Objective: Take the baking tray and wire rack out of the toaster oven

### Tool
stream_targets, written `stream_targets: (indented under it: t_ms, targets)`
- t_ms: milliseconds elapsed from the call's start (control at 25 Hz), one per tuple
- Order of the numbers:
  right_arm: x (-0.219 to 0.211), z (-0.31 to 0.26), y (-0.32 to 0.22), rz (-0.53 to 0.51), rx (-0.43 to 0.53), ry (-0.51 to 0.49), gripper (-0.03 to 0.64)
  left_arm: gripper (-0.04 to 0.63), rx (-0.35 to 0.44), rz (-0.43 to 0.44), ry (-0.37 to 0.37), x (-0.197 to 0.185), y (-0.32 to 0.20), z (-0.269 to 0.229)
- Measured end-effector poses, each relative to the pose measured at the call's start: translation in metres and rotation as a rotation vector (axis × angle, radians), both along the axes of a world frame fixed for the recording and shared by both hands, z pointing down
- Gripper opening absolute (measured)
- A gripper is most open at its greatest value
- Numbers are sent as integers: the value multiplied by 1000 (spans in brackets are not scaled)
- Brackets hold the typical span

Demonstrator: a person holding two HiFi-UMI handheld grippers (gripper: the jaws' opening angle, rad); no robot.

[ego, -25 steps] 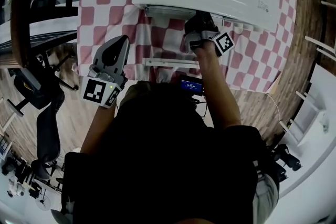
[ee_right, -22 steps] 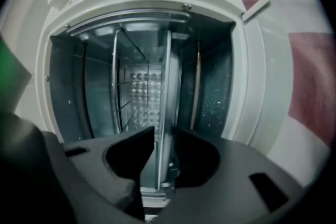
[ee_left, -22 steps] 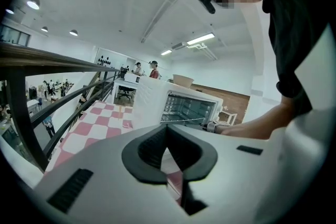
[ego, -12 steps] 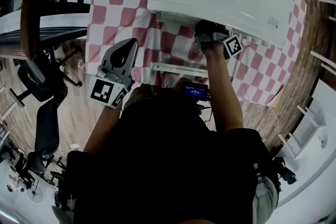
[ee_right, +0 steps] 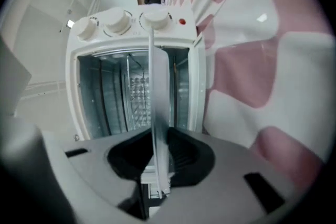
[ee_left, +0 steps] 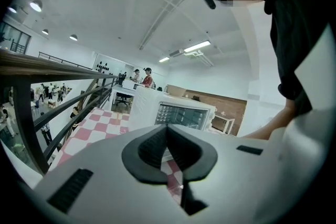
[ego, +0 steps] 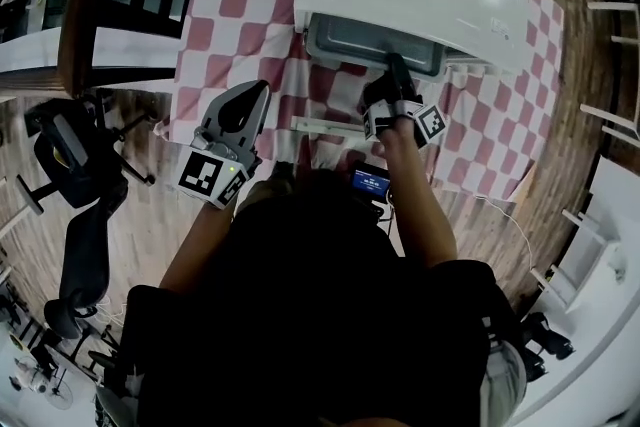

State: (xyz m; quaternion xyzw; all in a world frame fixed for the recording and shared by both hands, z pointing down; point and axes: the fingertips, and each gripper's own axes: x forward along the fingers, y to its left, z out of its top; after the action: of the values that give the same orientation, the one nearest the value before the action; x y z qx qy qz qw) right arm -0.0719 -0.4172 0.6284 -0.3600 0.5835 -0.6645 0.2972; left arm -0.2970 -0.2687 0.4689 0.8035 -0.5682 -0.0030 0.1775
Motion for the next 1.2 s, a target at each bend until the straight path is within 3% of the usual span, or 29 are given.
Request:
stream_targets:
  t_ms: [520, 760, 1200]
  targets:
    - [29, -21, 131, 21, -52, 3, 80, -12, 126, 46, -13, 3, 94, -39]
    - [49, -50, 198, 31, 7, -61, 80, -11, 182, 57, -13, 6, 136, -57]
    - [126, -90, 301, 136, 101, -31, 83, -12, 251, 152, -25, 55, 185, -78]
